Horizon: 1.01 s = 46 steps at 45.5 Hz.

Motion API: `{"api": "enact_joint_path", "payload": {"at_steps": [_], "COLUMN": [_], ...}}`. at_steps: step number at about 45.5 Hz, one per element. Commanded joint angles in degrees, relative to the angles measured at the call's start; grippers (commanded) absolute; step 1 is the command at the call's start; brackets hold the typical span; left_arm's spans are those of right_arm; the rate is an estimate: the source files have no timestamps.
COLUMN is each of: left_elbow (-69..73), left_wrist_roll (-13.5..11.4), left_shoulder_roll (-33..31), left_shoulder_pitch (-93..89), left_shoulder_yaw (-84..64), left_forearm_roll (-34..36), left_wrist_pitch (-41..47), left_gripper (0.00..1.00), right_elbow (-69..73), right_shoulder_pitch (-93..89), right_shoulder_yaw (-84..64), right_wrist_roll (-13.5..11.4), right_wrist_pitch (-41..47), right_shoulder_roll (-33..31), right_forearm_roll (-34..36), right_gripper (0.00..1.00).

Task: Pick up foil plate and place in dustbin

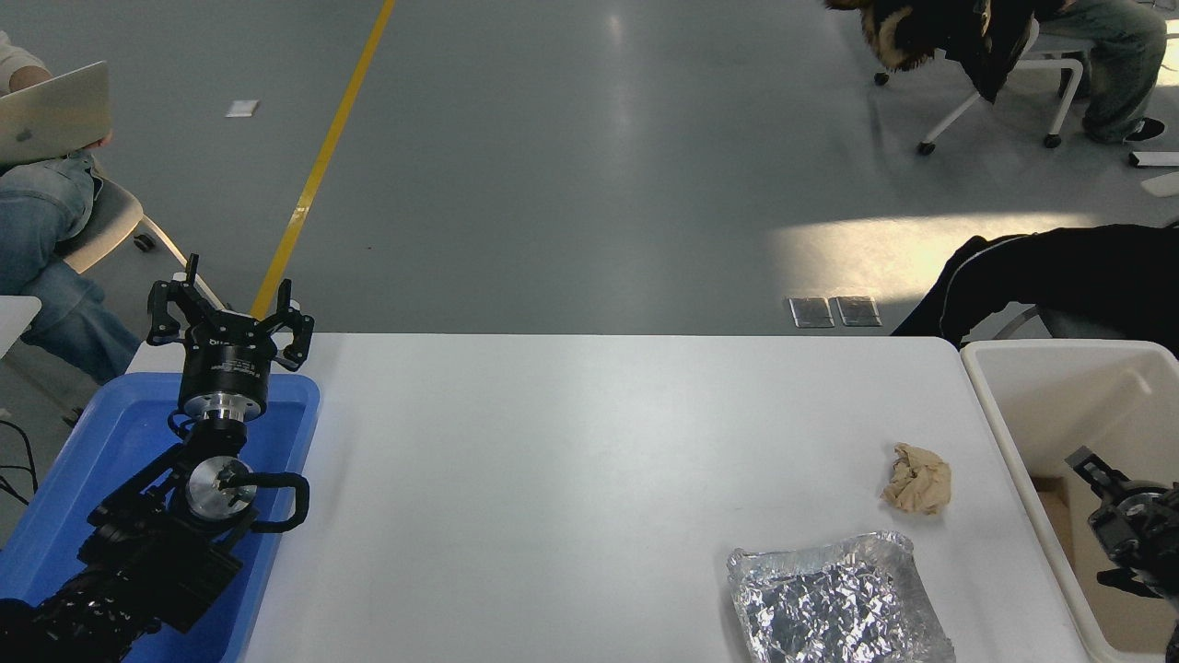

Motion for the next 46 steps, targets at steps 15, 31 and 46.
{"api": "enact_joint_path", "payload": {"at_steps": [15, 31, 46], "left_elbow": [0.0, 0.0, 0.0], "left_wrist_roll": [0.0, 0.0, 0.0], "left_shoulder_roll": [0.1, 0.1, 0.1], "left_shoulder_pitch": [0.0, 0.0, 0.0], "left_shoulder_yaw": [0.2, 0.2, 0.2], "left_forearm_roll": [-0.1, -0.1, -0.1], "left_wrist_pitch": [0.0, 0.1, 0.0], "left_gripper": [0.99, 0.99, 0.99], "right_elbow": [0.0, 0.0, 7.7], "right_shoulder_pitch": [-0.4, 2.2, 9.9], "right_shoulder_yaw": [-0.2, -0.4, -0.4], "right_wrist_roll": [0.0, 0.1, 0.7], "right_wrist_pitch": [0.0, 0.4, 3.5], "right_shoulder_roll": [0.0, 2.2, -4.5], "right_forearm_roll": [-0.1, -1.2, -2.1], "right_gripper": [1.0, 1.0, 1.0]}}
